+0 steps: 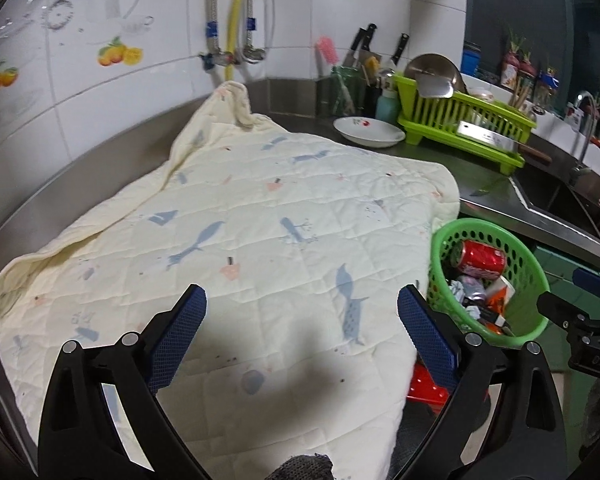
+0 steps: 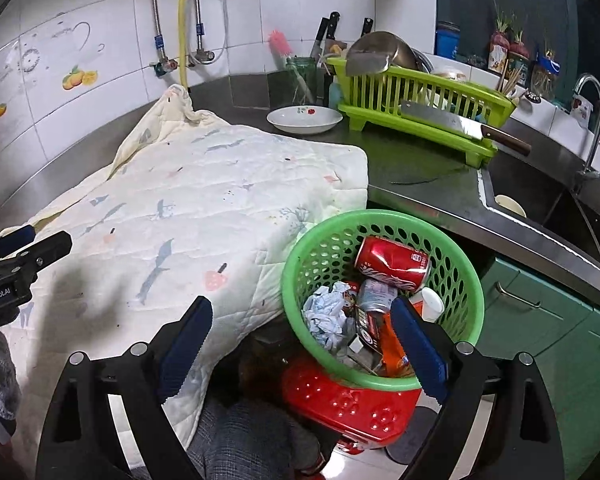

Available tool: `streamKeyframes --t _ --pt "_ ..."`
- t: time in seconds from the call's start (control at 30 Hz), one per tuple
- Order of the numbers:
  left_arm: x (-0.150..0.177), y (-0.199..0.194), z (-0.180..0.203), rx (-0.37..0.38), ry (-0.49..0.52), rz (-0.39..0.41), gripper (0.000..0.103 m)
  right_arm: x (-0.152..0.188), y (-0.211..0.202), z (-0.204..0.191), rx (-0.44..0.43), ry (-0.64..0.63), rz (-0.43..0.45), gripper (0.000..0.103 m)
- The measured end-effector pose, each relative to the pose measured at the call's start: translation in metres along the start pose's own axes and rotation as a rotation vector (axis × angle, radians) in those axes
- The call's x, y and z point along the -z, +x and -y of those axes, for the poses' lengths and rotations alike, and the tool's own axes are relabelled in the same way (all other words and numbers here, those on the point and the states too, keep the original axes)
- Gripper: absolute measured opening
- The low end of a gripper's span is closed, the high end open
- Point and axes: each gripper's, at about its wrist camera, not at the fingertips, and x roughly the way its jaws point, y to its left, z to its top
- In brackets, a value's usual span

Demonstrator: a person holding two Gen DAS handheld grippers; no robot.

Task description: Collect trash

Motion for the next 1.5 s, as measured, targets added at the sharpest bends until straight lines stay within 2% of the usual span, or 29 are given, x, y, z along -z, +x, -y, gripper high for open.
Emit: streamKeyframes --t 0.2,0.43,0.63,1.1,1.5 --pt "0.007 -0.013 -0.011 -0.071 -0.025 0.043 0.095 0.004 -0.002 -0.013 -0.007 -0.016 0.012 0.087" --pt "0.019 -0.012 -0.019 -0.077 -0.058 0.027 0.095 0.009 -0.002 -0.028 -0.024 -0.036 0.016 0.087" --pt "0.023 -0.01 -0.02 -0.08 -0.066 0.017 0.095 0.013 -0.004 -0.037 0.002 -0.059 0.031 0.088" --pt "0.022 -0.016 -0.017 -0.078 -0.07 0.024 0.095 0.015 -0.01 -0.036 -0.005 -0.037 0.037 0.088" --pt "0.014 -0.025 -0.02 -0.105 -0.086 0.073 0.095 0.002 -0.018 -0.042 -0.006 -0.037 0.096 0.088"
